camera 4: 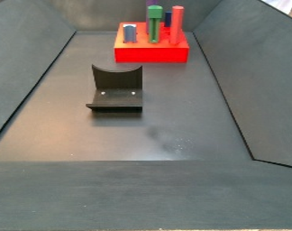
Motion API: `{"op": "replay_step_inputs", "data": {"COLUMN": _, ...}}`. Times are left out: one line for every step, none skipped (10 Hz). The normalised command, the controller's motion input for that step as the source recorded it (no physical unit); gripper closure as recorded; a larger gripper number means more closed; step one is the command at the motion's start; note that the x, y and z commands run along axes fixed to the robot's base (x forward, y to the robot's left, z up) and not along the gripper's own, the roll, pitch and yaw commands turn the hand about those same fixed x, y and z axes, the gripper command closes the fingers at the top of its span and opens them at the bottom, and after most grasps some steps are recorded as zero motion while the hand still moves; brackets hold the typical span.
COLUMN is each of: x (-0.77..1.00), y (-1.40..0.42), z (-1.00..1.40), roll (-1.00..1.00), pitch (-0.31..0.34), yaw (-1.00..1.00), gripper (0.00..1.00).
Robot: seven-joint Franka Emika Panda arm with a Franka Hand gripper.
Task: Pick up the round object. Move up. Place the round object on the fixture. Regrasp the round object. Move to above the board. Insert the round object.
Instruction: Insert the round object.
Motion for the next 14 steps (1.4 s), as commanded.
{"op": "replay_step_inputs", "data": {"x": -0.11, "y": 0.0, "z": -0.26, "roll": 0.04, "pitch": 0.026, "yaw": -0.01, "gripper": 1.0}}
{"op": "replay_step_inputs", "data": {"x": -0.25, "y": 0.09, "z": -0.1, "roll": 0.03, "pitch": 0.036, "yaw": 0.0, "gripper": 1.0}}
{"op": "replay_step_inputs", "data": {"x": -0.24, "y": 0.16, "z": -0.04, "roll": 0.02, "pitch": 0.026, "yaw": 0.0, "gripper": 1.0}}
{"op": "replay_step_inputs", "data": {"x": 0.0, "y": 0.14, "z": -0.05, "roll": 0.0, "pitch": 0.034, "yaw": 0.0, "gripper": 1.0}}
{"op": "replay_step_inputs", "data": {"x": 0.1, "y": 0.07, "z": -0.1, "roll": 0.0, "pitch": 0.037, "yaw": 0.0, "gripper": 1.0}}
{"op": "replay_step_inputs", "data": {"x": 0.25, "y": 0.0, "z": -0.19, "roll": 0.0, "pitch": 0.0, "yaw": 0.0, "gripper": 1.0}}
{"op": "replay_step_inputs", "data": {"x": 0.28, "y": 0.0, "z": -0.25, "roll": -0.01, "pitch": 0.0, "yaw": 0.0, "gripper": 1.0}}
{"op": "replay_step_inputs", "data": {"x": 0.24, "y": 0.0, "z": -0.24, "roll": 0.0, "pitch": 0.001, "yaw": -0.02, "gripper": 1.0}}
{"op": "replay_step_inputs", "data": {"x": 0.14, "y": 0.0, "z": -0.31, "roll": 0.0, "pitch": 0.001, "yaw": 0.0, "gripper": 1.0}}
{"op": "replay_step_inputs", "data": {"x": 0.0, "y": 0.0, "z": -0.48, "roll": 0.06, "pitch": 0.034, "yaw": 0.0, "gripper": 1.0}}
{"op": "replay_step_inputs", "data": {"x": -0.17, "y": 0.03, "z": -0.35, "roll": 0.07, "pitch": 0.066, "yaw": 0.0, "gripper": 1.0}}
{"op": "replay_step_inputs", "data": {"x": -0.28, "y": 0.03, "z": -0.24, "roll": 0.08, "pitch": 0.069, "yaw": 0.0, "gripper": 1.0}}
{"op": "replay_step_inputs", "data": {"x": -0.29, "y": 0.04, "z": -0.18, "roll": 0.06, "pitch": 0.047, "yaw": 0.0, "gripper": 1.0}}
{"op": "replay_step_inputs", "data": {"x": -0.23, "y": 0.02, "z": -0.21, "roll": 0.04, "pitch": 0.031, "yaw": 0.0, "gripper": 1.0}}
